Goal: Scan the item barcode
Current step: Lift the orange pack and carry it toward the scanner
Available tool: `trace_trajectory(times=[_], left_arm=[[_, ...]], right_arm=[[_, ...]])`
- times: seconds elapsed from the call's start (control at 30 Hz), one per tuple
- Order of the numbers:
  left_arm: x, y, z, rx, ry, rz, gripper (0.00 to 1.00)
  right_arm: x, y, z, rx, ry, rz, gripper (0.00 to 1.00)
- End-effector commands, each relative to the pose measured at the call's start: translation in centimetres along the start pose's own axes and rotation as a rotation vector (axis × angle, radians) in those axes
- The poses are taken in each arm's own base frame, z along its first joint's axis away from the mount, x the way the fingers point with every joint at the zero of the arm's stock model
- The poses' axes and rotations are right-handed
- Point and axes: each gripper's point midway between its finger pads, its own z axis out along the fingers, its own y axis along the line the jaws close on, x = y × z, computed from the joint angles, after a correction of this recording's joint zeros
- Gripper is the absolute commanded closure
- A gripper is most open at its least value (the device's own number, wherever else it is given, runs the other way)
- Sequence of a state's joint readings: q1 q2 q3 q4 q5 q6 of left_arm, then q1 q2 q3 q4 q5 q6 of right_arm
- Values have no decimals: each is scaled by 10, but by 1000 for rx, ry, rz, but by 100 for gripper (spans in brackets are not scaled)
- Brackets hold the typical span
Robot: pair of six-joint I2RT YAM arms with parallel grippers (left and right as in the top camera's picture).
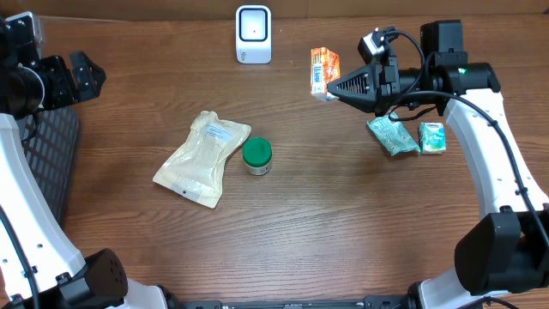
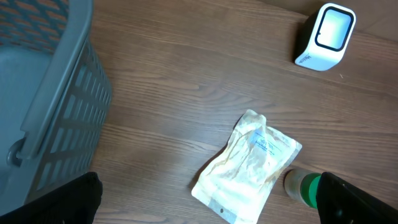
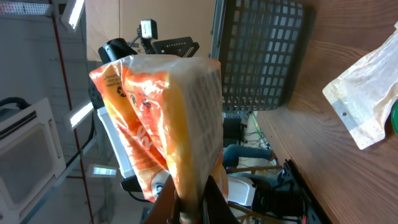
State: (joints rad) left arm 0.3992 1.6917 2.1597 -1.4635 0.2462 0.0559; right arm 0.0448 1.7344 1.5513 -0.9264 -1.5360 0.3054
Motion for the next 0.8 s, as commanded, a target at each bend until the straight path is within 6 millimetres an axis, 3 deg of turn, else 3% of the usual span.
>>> trace_trajectory(times=[0.0,0.1,0.3,0.47,0.6,0.77], left_arm=[[-1,-2,1,1,1,17,0],[-1,-2,1,1,1,17,0],[-1,-2,1,1,1,17,0],[-1,-2,1,1,1,17,0],[-1,-2,1,1,1,17,0],[-1,-2,1,2,1,17,0]], right_arm=[[1,8,-1,-31,12,-1,96],[-3,-3,-1,30,-14,1,96],[-9,-83,-4,501,-127,112,96],[-6,-117,-14,748,-155,118,96],[-13,-116,-31,910,-199,83,96],[-37,-83,-48,1125,-261,-16,96]])
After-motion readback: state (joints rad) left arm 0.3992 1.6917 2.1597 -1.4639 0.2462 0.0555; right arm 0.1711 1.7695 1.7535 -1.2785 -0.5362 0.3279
